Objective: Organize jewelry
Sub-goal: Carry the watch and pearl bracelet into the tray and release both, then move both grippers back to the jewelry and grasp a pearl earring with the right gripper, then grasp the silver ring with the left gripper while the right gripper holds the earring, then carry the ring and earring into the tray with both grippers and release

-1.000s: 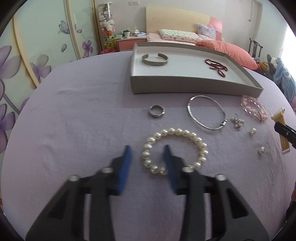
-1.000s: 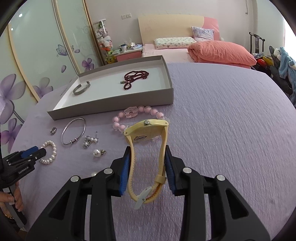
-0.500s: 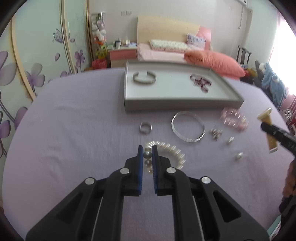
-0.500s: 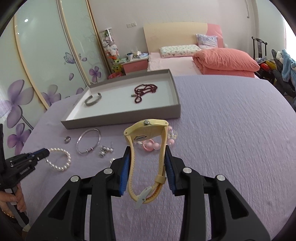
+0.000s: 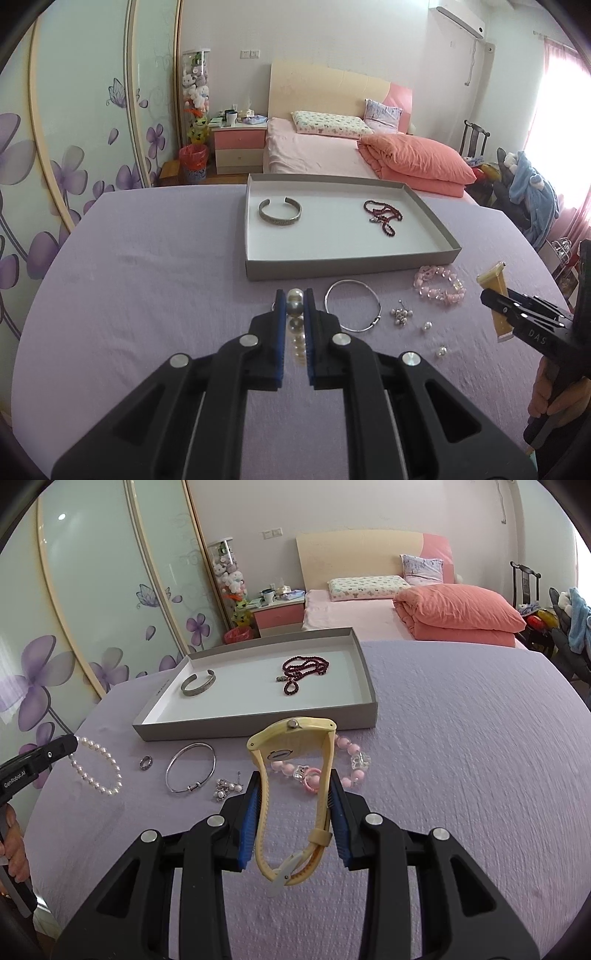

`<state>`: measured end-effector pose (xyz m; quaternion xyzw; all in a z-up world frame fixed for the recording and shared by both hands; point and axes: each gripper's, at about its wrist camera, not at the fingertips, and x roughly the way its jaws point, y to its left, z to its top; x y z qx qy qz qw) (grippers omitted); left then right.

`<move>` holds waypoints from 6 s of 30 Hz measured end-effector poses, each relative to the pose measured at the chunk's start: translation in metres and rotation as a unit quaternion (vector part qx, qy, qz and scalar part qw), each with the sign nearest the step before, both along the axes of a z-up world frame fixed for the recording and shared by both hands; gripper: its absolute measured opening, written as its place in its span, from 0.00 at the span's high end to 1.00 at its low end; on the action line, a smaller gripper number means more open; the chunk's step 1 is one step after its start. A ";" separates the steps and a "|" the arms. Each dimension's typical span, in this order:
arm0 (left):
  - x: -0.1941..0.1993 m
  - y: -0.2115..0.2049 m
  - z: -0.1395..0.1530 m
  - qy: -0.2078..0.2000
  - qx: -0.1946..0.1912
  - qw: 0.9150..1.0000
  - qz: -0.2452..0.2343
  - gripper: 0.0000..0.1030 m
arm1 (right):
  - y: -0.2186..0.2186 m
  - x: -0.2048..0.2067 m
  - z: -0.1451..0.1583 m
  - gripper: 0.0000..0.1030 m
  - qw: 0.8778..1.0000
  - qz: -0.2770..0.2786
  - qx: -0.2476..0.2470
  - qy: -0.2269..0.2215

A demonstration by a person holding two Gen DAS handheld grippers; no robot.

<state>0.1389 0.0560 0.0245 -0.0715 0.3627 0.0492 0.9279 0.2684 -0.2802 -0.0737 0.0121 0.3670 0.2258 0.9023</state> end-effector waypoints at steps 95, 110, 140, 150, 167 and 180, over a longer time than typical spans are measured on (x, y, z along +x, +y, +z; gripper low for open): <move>0.007 0.050 -0.048 0.026 0.029 0.996 0.083 0.30 | 0.027 -0.024 -0.039 0.46 0.998 0.031 -0.033 0.047; -0.004 0.045 -0.063 0.048 0.041 0.995 0.078 0.29 | 0.048 -0.037 -0.055 0.69 0.994 0.030 -0.100 0.029; 0.074 -0.001 -0.095 0.098 0.045 0.993 0.042 0.62 | 0.024 -0.006 -0.034 0.82 0.998 0.012 -0.032 0.046; 0.065 -0.001 -0.095 0.091 0.049 0.994 0.031 0.79 | 0.028 -0.009 -0.023 0.82 0.999 0.024 -0.018 0.035; 0.045 0.017 -0.049 0.042 0.036 0.998 0.041 0.79 | 0.044 0.000 -0.006 0.82 0.999 0.040 -0.015 0.008; 0.086 0.010 -0.028 0.011 0.016 0.999 0.036 0.79 | 0.060 0.054 0.025 0.82 0.999 0.025 0.002 -0.040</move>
